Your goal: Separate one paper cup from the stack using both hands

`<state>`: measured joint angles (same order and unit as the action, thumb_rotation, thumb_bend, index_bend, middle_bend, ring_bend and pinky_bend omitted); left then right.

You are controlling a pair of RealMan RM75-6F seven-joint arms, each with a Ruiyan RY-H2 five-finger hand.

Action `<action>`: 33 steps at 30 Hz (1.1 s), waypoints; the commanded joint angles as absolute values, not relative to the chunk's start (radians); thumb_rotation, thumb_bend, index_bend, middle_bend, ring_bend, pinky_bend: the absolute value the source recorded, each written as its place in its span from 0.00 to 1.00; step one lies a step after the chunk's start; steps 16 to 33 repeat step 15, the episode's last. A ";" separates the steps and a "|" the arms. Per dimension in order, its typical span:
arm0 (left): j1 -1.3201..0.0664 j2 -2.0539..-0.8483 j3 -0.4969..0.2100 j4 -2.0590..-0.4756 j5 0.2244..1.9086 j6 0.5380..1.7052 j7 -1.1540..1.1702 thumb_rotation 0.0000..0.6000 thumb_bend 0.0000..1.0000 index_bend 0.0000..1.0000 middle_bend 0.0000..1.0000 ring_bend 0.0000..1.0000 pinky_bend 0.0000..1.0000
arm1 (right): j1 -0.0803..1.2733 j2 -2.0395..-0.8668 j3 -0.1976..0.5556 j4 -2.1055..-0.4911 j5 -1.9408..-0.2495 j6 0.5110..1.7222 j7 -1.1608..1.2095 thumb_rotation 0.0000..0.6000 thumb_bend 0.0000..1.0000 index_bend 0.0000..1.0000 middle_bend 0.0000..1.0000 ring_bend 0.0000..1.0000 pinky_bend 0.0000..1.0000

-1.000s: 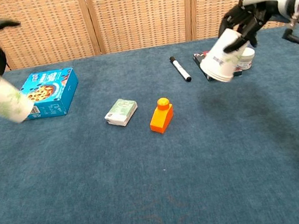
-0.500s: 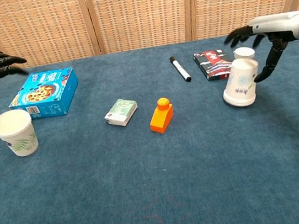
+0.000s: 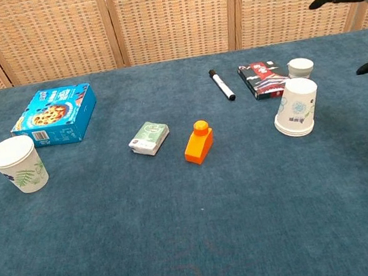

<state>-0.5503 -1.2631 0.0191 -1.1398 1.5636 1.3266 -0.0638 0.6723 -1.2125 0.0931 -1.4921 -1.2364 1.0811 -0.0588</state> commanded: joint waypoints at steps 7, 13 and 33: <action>-0.319 -1.125 -0.045 -1.601 1.302 1.486 0.200 1.00 0.08 0.00 0.00 0.00 0.00 | 0.419 -1.177 -0.003 -1.442 -1.473 1.470 -0.048 1.00 0.00 0.00 0.00 0.00 0.00; -0.243 -1.119 -0.009 -1.709 1.324 1.530 0.196 1.00 0.09 0.00 0.00 0.00 0.00 | 0.307 -1.225 -0.024 -1.417 -1.525 1.609 -0.047 1.00 0.00 0.00 0.00 0.00 0.00; -0.234 -1.124 -0.005 -1.709 1.336 1.537 0.197 1.00 0.09 0.00 0.00 0.00 0.00 | 0.294 -1.235 -0.023 -1.412 -1.530 1.620 -0.047 1.00 0.00 0.00 0.00 0.00 0.00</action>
